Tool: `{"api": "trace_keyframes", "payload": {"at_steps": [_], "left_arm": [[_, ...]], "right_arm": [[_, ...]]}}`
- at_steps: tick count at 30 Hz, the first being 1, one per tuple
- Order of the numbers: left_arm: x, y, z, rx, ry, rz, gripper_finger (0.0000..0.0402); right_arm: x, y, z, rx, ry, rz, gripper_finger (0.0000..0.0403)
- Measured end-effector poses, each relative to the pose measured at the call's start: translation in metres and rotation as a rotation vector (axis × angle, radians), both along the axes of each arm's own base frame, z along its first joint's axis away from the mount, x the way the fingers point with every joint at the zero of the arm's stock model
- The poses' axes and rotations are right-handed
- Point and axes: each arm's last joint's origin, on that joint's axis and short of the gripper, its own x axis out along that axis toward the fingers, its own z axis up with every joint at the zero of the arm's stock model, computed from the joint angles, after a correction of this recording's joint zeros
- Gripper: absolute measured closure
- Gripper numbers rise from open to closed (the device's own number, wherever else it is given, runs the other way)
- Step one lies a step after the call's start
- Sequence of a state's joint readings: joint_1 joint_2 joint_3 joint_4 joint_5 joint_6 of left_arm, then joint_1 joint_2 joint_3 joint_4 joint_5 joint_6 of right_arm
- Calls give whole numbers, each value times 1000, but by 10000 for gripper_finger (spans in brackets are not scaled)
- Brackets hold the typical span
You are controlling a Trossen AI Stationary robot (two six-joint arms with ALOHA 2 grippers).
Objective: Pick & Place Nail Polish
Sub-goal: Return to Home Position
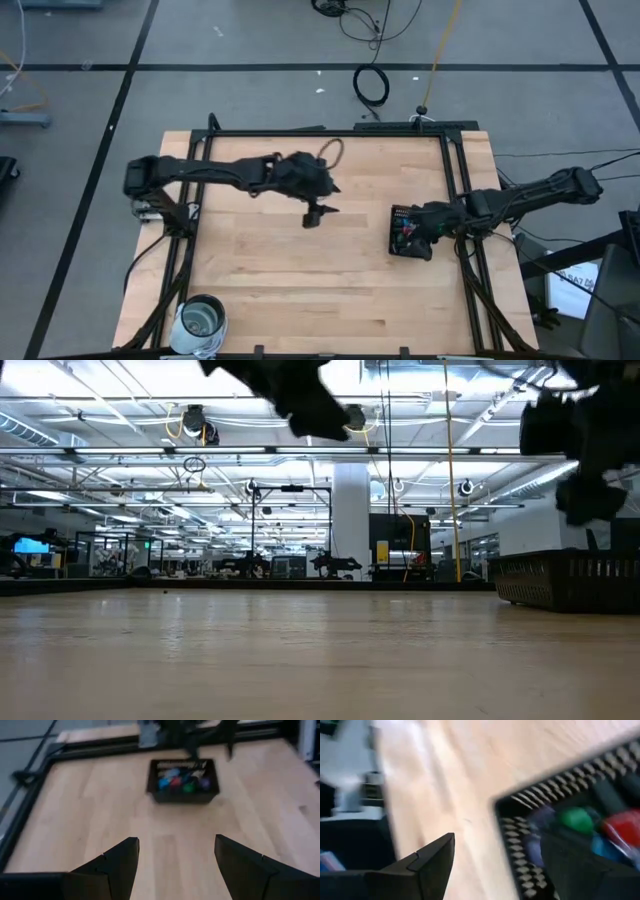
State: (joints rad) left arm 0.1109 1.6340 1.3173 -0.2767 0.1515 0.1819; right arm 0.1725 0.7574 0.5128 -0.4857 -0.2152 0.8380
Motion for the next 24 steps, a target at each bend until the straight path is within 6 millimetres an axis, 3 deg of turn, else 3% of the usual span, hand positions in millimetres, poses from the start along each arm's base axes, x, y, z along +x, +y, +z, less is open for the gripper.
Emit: {"api": "trace_keyframes", "payload": {"at_steps": [5,11,20,24], "left_arm": [[-44,9,-6,14,16,160,146],[-102,8,-15,-20,-132,255,146],[-183,-1,-20,-17,-343,375,146],[-204,-4,-44,1,-310,371,146]], "right_arm": [[-13,-3,25,-57,-236,69,125],[-33,-10,50,-259,-544,52,122],[-73,-22,68,-454,-809,-66,121],[-85,-27,68,-545,-831,-144,123]]}}
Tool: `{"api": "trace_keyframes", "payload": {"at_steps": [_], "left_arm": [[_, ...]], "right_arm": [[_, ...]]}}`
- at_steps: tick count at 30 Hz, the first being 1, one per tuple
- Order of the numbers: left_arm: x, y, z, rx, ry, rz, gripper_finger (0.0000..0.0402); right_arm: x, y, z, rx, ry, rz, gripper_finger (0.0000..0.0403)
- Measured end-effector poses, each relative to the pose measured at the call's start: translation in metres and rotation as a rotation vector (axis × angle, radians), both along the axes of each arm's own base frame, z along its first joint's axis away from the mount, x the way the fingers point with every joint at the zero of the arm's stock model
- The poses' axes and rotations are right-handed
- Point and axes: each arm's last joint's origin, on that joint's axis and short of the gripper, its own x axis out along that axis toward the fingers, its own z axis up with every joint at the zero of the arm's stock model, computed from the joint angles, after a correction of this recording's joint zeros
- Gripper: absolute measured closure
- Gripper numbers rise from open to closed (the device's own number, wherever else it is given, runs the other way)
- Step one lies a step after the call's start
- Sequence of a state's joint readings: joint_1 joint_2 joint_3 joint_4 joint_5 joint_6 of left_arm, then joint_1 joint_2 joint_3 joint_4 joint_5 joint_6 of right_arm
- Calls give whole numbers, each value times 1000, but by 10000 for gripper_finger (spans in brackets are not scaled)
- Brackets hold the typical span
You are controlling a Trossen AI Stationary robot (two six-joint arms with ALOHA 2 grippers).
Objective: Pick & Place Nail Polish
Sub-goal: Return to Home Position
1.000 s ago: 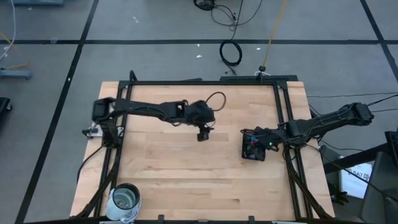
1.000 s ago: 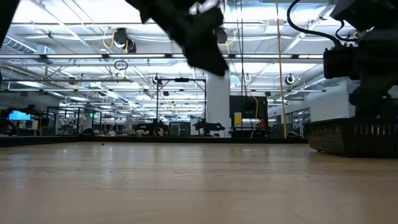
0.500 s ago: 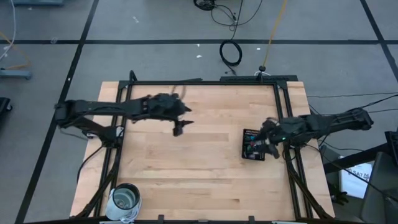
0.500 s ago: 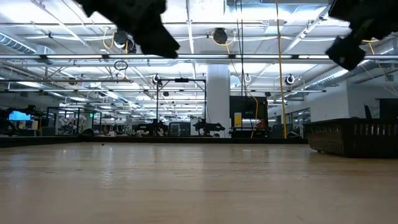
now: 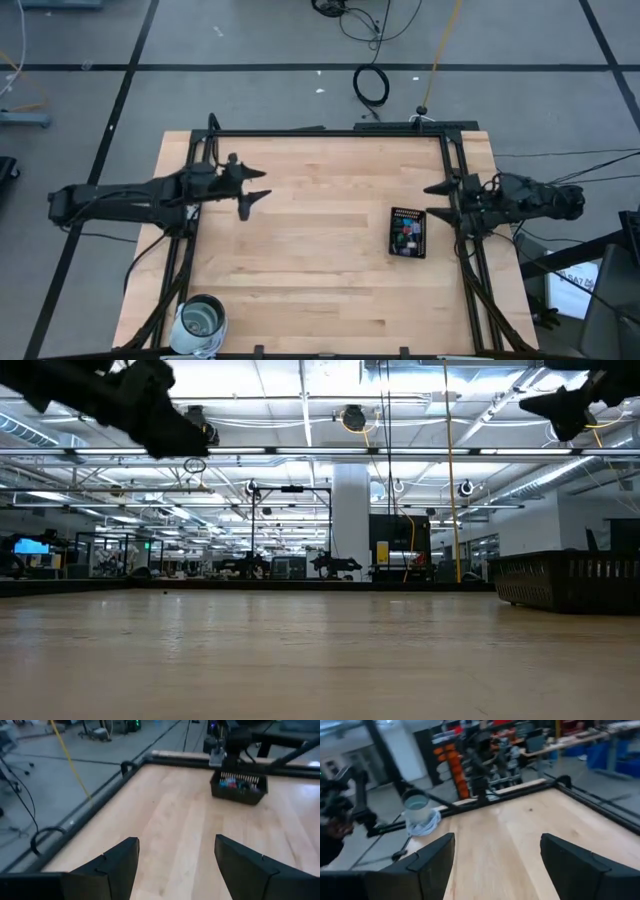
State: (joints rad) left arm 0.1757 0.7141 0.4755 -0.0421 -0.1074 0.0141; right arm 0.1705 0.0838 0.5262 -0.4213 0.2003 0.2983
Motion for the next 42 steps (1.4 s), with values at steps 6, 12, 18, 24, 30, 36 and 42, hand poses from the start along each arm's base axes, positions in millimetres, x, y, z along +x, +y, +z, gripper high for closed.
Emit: {"api": "trace_keyframes", "payload": {"at_steps": [6,12,18,24,30,36,42], "left_arm": [[-16,-2,-38,-66,-143,69,146],[-29,-2,-66,-75,-245,147,146],[-37,-3,-84,-76,-301,153,146],[-37,-2,-85,-72,-283,187,146],[-37,-1,-84,-67,-291,202,146],[-37,-2,-84,-75,-295,177,146],[-37,-2,-88,-77,-256,179,146]], "right_arm": [[-7,-3,-3,26,-11,-67,127],[-11,-4,-1,17,-41,-90,124],[-3,-6,-18,-28,-4,-196,124],[6,-4,-25,-76,-56,-181,126],[12,-2,-31,-111,-97,-161,124],[20,-1,-44,-106,-146,-164,124],[31,1,-64,-132,-308,-183,124]]}}
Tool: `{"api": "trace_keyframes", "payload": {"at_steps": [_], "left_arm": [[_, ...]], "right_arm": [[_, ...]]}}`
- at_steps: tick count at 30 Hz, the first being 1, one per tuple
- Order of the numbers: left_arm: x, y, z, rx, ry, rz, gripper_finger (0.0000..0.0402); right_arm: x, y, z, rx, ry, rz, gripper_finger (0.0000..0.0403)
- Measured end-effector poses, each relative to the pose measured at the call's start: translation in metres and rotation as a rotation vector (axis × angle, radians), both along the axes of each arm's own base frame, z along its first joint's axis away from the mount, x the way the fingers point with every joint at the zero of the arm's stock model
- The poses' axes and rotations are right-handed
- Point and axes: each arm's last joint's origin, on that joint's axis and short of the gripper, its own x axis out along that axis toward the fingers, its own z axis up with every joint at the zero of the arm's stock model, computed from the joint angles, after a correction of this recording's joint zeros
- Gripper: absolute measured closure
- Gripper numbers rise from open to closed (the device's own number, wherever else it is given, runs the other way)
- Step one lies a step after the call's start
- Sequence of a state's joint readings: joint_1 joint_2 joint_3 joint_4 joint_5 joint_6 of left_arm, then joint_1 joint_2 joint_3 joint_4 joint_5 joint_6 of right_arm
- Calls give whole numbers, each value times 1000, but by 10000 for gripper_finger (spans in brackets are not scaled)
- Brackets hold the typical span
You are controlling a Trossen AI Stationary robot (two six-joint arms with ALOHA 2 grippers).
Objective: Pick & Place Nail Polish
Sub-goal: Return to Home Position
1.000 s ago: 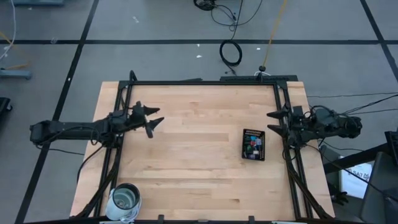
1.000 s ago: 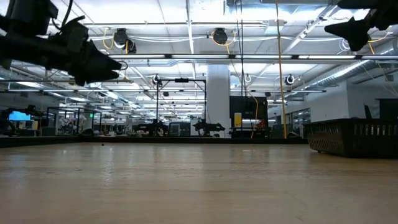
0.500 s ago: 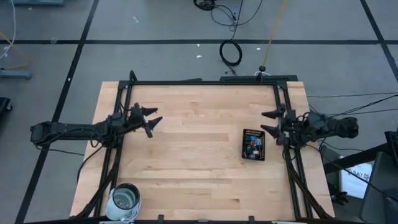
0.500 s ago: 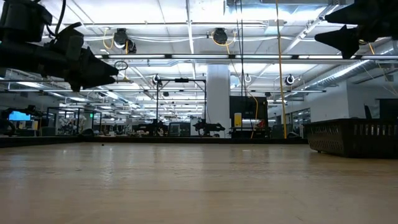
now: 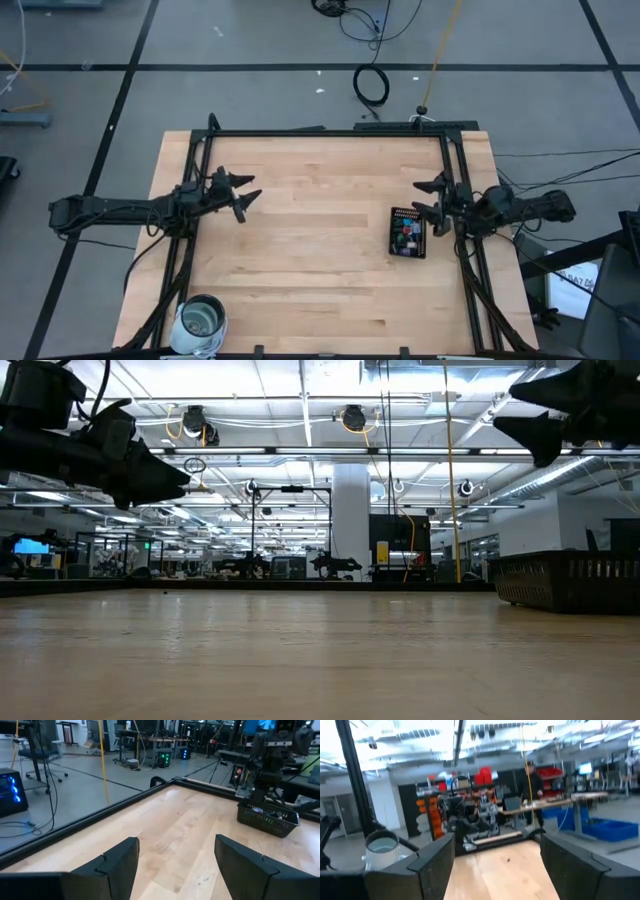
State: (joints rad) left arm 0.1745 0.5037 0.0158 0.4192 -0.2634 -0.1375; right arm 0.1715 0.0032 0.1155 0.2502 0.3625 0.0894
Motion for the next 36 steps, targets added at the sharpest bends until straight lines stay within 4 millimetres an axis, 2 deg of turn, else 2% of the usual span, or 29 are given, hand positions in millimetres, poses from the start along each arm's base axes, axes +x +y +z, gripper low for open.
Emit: {"api": "trace_keyframes", "payload": {"at_steps": [2,5,14,23,36], "left_arm": [[0,0,0,1,0,0,146],[0,0,0,1,-1,0,146],[0,0,0,3,2,0,146],[0,0,0,3,1,0,146],[0,0,0,2,1,0,146]], "right_arm": [[1,0,-5,-15,-31,-7,125],[-1,0,1,-26,-113,-20,126],[4,1,-15,-83,70,-21,126],[5,1,-16,9,67,2,126],[5,1,-16,13,66,3,125]]}}
